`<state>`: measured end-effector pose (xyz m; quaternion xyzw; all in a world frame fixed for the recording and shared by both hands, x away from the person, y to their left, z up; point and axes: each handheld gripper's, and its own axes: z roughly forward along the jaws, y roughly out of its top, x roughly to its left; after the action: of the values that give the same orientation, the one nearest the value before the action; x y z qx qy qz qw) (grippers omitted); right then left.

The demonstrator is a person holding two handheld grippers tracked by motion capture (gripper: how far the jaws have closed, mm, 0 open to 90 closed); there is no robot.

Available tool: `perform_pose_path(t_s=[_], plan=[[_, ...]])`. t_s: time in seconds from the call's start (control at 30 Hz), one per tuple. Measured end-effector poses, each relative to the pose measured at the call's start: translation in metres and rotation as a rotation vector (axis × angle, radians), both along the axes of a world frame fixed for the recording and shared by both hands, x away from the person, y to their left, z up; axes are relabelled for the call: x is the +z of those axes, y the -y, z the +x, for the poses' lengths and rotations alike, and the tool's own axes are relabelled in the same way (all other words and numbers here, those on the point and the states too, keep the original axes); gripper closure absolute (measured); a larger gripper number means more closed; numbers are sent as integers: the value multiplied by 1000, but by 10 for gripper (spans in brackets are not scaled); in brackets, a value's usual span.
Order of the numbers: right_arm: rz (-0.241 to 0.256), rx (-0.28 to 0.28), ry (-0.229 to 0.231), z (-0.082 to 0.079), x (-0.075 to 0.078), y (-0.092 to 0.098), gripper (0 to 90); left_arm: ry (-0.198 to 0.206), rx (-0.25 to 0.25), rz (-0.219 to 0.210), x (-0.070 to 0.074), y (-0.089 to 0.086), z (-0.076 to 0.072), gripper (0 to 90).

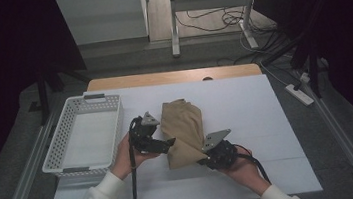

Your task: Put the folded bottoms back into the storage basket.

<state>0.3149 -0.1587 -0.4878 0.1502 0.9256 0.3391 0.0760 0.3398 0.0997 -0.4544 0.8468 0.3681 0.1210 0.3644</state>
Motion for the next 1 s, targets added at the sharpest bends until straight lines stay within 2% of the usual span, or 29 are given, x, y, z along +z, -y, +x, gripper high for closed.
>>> perform_pose_path(t_s=[0.47, 0.83, 1.0], plan=[[1, 0, 1, 0, 0, 1, 787, -18, -3, -3, 2, 12, 17, 129], [0, 1, 2, 0, 0, 1, 786, -42, 30, -11, 2, 14, 39, 129], [1, 2, 1, 0, 0, 0, 786, -49, 42, 0, 2, 15, 50, 130]])
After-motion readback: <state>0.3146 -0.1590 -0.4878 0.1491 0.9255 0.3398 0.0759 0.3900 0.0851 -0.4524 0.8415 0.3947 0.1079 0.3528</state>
